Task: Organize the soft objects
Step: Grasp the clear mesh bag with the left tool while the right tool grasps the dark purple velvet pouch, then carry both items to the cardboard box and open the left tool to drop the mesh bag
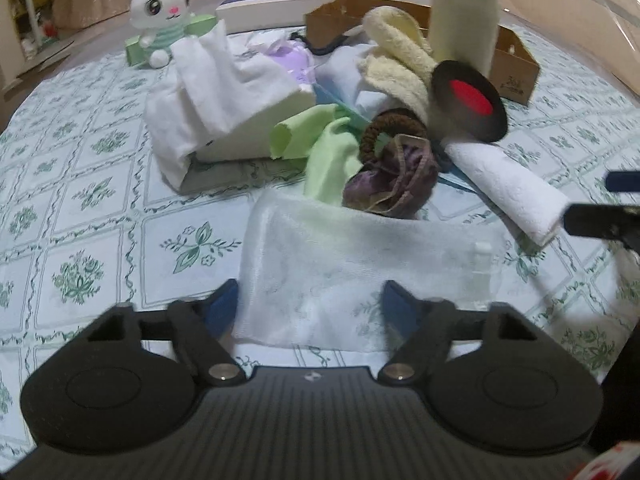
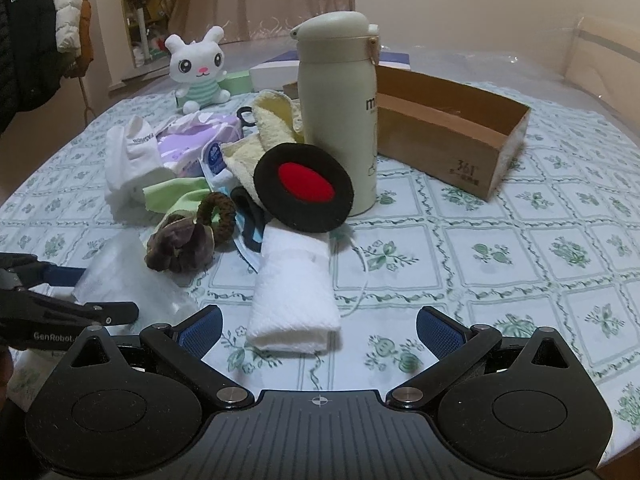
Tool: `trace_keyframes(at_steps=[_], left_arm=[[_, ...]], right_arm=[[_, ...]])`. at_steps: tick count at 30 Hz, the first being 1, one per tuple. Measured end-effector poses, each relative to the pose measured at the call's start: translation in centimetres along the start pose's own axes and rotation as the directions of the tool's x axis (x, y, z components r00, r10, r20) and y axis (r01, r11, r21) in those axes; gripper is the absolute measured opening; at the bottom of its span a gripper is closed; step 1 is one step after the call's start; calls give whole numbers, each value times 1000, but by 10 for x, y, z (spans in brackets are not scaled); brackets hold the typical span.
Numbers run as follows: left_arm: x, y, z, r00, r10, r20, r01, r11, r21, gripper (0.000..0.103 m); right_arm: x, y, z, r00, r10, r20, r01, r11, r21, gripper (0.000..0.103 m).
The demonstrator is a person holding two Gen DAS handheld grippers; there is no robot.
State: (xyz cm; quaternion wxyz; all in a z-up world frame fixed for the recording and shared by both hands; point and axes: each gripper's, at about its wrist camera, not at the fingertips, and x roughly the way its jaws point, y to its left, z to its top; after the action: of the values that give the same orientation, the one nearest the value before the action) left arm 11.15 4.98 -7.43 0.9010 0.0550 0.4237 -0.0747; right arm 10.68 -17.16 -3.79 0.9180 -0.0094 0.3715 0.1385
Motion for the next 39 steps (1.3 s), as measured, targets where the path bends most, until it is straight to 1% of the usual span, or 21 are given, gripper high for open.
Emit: trace_keyframes(at_steps=[1,3,4,6,8,11,14,18,19,20,21,22,26,27,28,30,32,33,34,37,39], left_arm=[[0,-1,1,1000,3,1,-3,1000,10,58],[-2,-2,1,1000,-6,3,5,1000,25,34],[-3,-2,1,1000,-8,3,8,1000,30,31],[-6,-1,0,1000,-24,1,24,999,35,17],[-8,3,-1,999,-44,1,44,999,8,12],[-15,11,-3,999,-49,14,50,998,-27,10],[-25,24,-3,999,-37,37,39,998,-59,9],[-36,45,2,998,-12,67,18,996,-87,9],[-38,50,3,997,-8,73,14,996,-90,9],[-39,53,4,997,-5,78,12,996,-93,9],[-41,57,5,997,-3,83,10,995,-95,9],[-42,60,5,996,-1,87,10,995,-97,9],[-43,67,5,996,-6,91,15,995,-94,9],[-42,68,4,996,-9,90,18,995,-94,9],[-41,69,4,996,-13,89,21,995,-96,9],[-41,70,2,996,-18,89,26,995,-98,9],[-40,70,1,996,-21,90,31,994,-101,9],[-40,70,1,996,-24,91,34,994,-101,9],[-41,70,1,995,-26,91,35,994,-101,9],[-44,68,2,995,-36,97,45,995,-92,9],[-49,68,4,993,-44,106,53,995,-84,9]], right_arm=[[2,1,1,1000,2,0,-2,1000,-2,103],[6,5,2,1000,8,0,-8,1000,-10,103],[7,7,3,1000,11,-1,-11,1000,-15,103],[10,11,4,1000,22,0,-22,999,-27,103],[11,17,7,999,37,7,-36,999,-39,103],[13,26,12,998,63,23,-62,996,-72,102],[17,39,17,994,98,42,-93,988,-122,102],[27,58,24,987,155,52,-141,970,-199,102],[31,64,25,985,168,50,-153,962,-224,100],[37,71,25,983,180,42,-164,953,-254,97],[42,76,26,982,189,28,-174,944,-281,90],[48,80,26,981,194,12,-181,936,-303,86],[67,92,26,982,188,-26,-185,913,-364,77],[72,94,27,983,183,-35,-182,909,-375,71],[75,95,26,983,178,-43,-181,906,-383,62],[78,95,25,983,174,-56,-182,903,-389,56],[78,96,24,983,170,-64,-182,901,-393,45],[77,97,24,984,168,-66,-181,901,-395,38],[76,97,23,984,164,-63,-176,903,-393,34],[69,96,22,986,157,-55,-166,913,-372,26],[63,93,22,987,154,-47,-160,922,-353,25]])
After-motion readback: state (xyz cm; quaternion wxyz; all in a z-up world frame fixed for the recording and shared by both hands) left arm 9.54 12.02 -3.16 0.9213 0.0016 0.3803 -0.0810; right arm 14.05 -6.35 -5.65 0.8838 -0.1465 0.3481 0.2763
